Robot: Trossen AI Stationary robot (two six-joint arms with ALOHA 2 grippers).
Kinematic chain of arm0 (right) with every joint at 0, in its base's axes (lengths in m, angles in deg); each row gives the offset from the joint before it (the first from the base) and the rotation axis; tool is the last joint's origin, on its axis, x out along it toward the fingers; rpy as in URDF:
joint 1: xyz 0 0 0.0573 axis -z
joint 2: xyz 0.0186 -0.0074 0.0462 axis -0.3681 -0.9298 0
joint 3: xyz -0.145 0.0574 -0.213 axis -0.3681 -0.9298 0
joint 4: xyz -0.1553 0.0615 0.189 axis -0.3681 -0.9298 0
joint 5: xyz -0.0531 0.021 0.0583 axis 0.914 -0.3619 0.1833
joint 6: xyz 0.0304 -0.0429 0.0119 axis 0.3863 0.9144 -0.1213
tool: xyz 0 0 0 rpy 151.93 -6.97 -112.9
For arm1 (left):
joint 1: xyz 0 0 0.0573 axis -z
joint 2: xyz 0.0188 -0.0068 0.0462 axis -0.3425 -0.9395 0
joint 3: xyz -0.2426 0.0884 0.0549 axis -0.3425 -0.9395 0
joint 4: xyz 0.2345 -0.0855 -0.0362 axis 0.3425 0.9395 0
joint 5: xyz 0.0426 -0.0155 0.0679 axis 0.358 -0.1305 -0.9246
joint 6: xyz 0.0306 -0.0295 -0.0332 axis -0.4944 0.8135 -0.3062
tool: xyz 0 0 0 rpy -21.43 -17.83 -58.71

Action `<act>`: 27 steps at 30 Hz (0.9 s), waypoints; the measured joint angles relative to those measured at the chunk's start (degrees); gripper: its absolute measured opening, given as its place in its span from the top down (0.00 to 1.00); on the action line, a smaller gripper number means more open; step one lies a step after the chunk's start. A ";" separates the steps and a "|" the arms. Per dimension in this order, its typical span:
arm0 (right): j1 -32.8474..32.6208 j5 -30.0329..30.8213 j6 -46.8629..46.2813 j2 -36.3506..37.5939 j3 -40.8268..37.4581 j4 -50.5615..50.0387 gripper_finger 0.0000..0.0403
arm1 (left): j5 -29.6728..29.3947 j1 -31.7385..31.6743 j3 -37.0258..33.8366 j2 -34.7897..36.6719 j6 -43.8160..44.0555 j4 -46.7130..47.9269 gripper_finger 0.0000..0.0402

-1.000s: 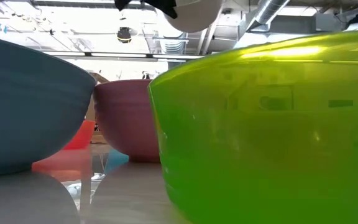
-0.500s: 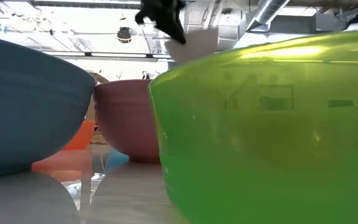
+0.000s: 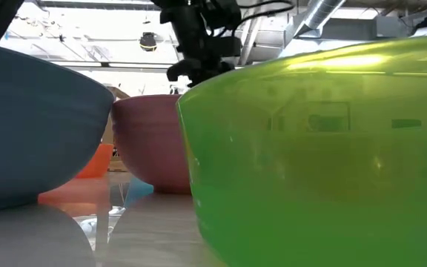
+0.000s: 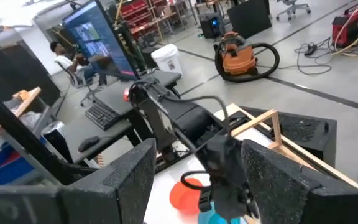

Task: Place and stack bowls onto a shelf
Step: Stack the white bowl on top of the green bowl on the shelf

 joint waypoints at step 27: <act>-2.12 -0.27 0.01 -0.26 0.00 -5.36 0.34 | 5.78 -1.13 17.95 -12.73 -2.67 2.34 1.00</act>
